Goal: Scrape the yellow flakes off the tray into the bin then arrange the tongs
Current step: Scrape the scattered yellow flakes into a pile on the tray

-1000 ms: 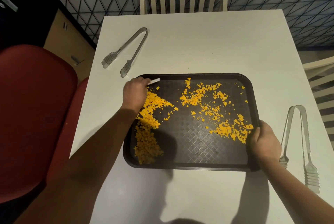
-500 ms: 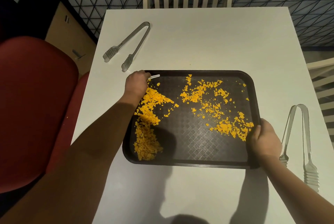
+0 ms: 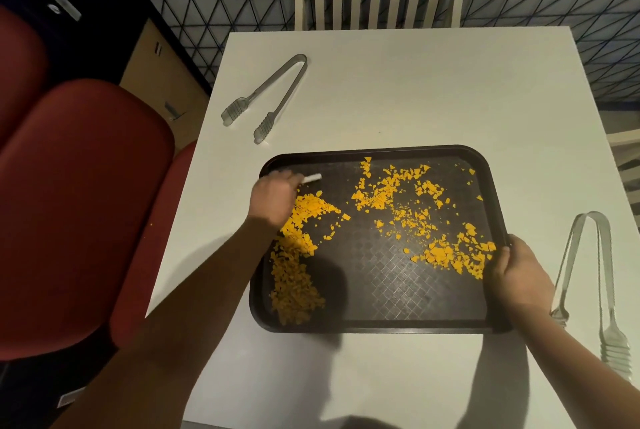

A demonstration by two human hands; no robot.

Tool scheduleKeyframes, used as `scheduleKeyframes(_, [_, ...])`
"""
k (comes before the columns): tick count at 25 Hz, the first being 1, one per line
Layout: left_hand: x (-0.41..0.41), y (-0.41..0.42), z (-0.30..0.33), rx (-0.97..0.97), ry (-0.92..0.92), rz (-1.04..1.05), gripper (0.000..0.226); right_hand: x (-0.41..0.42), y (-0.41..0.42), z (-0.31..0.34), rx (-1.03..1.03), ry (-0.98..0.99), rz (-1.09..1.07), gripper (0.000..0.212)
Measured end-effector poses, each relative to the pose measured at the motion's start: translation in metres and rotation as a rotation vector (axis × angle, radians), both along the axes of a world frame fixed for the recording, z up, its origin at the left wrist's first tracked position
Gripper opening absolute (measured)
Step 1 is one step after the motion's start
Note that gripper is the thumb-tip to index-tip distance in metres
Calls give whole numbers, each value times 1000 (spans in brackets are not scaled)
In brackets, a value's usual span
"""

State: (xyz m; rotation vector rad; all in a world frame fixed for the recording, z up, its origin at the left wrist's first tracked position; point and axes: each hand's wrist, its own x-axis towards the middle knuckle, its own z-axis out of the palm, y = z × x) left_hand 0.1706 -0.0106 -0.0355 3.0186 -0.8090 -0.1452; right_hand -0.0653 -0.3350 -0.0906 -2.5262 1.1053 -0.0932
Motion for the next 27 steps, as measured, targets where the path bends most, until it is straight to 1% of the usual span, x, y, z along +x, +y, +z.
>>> scheduleKeyframes(2, [16,0,3,-22,-63,172,31,0,0,-1,-7,8,-5,38])
scheduleKeyframes(3, [24,-1,4,1,-61,204,29,0,0,-1,-9,8,-9,37])
scheduleKeyframes(5, [33,-3,3,59,-34,194,28,-1,0,-2,-8,2,-17,34])
scheduleKeyframes(8, [39,-6,3,67,-13,160,30,-1,-1,-4,-7,-5,-25,28])
scheduleKeyframes(10, [38,-5,4,39,-57,154,30,-2,-1,-4,-3,-8,-28,24])
scheduleKeyframes(13, [35,1,7,16,-142,192,27,-3,-1,-6,-3,-34,-36,31])
scheduleKeyframes(16, [30,8,4,96,-83,199,27,-4,-2,-7,-2,-39,-42,31])
scheduleKeyframes(18, [33,5,2,93,-32,194,28,-5,-2,-9,-13,-43,-44,28])
scheduleKeyframes(23, [42,1,3,-24,81,172,27,-6,-4,-13,-34,-54,-47,27])
scheduleKeyframes(25, [39,6,3,-81,133,131,30,-6,-4,-13,-29,-61,-51,27])
scheduleKeyframes(27, [38,11,3,-134,152,108,31,-7,-5,-14,-27,-66,-53,27])
